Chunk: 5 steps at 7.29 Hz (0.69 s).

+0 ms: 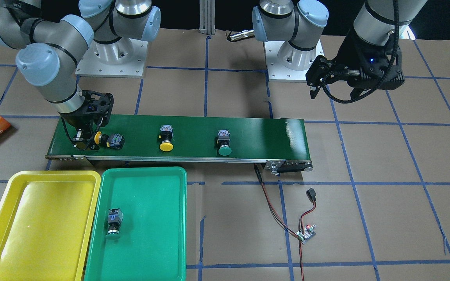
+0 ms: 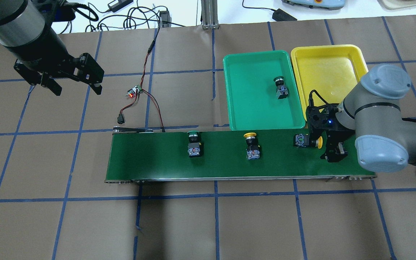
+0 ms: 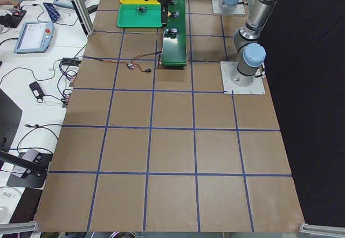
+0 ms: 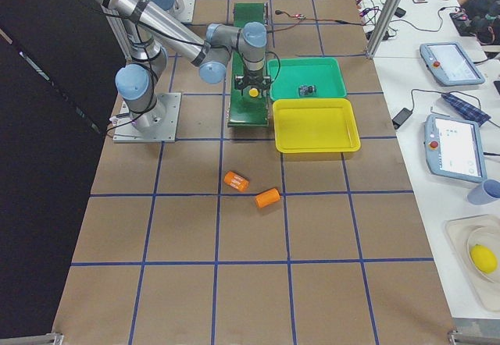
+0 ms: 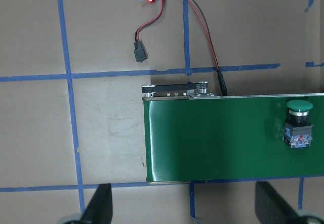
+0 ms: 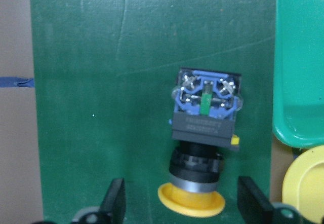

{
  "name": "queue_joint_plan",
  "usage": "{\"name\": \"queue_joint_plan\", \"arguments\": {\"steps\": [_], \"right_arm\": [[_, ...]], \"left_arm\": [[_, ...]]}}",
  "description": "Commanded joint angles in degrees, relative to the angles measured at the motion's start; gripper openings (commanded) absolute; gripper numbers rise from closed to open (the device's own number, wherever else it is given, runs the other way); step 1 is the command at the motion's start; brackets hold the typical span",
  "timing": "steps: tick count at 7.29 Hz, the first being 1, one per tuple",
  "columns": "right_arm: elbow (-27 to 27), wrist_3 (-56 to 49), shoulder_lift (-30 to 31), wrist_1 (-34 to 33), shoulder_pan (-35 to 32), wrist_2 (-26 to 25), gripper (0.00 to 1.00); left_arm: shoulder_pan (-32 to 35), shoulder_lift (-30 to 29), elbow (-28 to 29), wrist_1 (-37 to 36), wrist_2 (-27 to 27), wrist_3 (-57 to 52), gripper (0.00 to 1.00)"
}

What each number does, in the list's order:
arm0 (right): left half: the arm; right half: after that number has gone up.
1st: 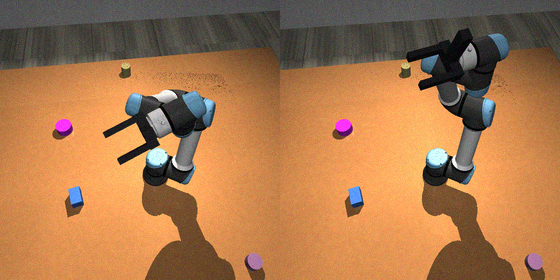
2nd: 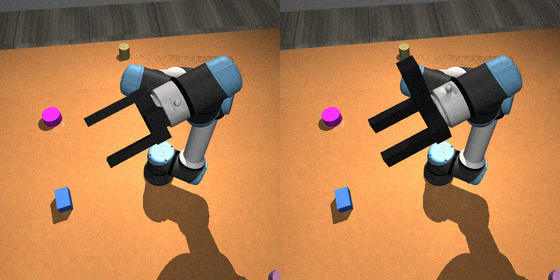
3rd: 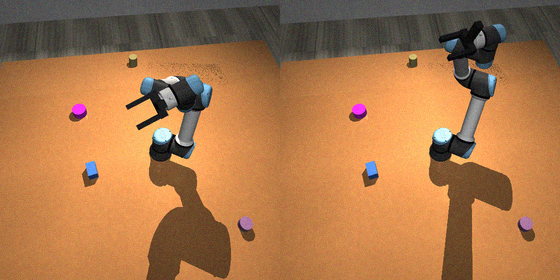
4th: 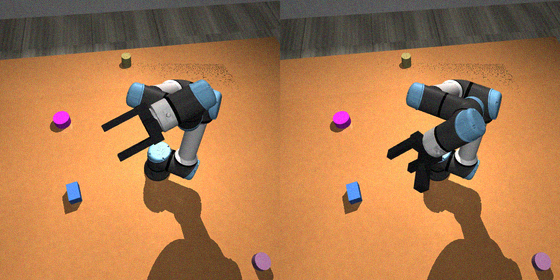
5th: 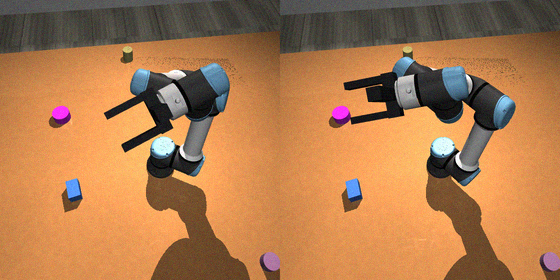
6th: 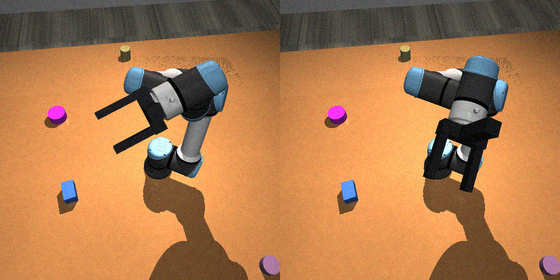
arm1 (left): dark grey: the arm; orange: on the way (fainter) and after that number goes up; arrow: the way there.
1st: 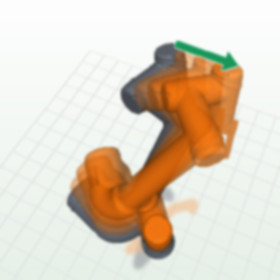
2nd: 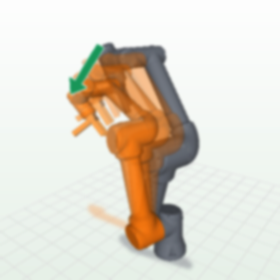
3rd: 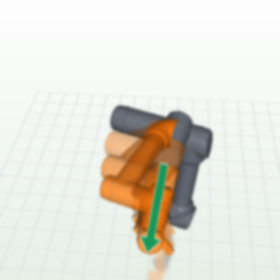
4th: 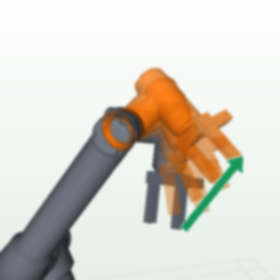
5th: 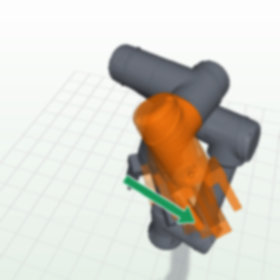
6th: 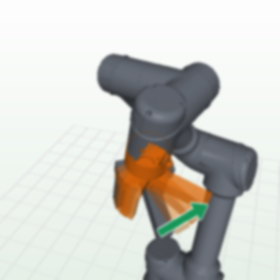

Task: Sort buttons by color to trays
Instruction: 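Grasp the yellow-capped button at the belt end with the right gripper, then carry the yellow button into the yellow tray and open the right gripper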

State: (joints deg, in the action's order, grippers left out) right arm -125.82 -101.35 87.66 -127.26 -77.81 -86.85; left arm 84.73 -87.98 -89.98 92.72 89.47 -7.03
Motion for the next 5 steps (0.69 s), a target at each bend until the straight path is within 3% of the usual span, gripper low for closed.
{"name": "queue_joint_plan", "arguments": {"steps": [1,3,5], "right_arm": [[0.0,0.0,0.0,-0.5,-0.1,-0.5,0.29],[0.4,0.3,0.1,-1.0,-0.2,-0.5,0.22],[1.0,0.4,-0.3,-6.0,-0.2,-0.5,0.16]], "left_arm": [[0.0,0.0,0.0,0.0,0.0,0.0,1.00],[0.0,0.0,0.0,0.1,0.0,0.0,1.00],[0.0,0.0,0.0,0.1,0.0,0.0,1.00]]}}
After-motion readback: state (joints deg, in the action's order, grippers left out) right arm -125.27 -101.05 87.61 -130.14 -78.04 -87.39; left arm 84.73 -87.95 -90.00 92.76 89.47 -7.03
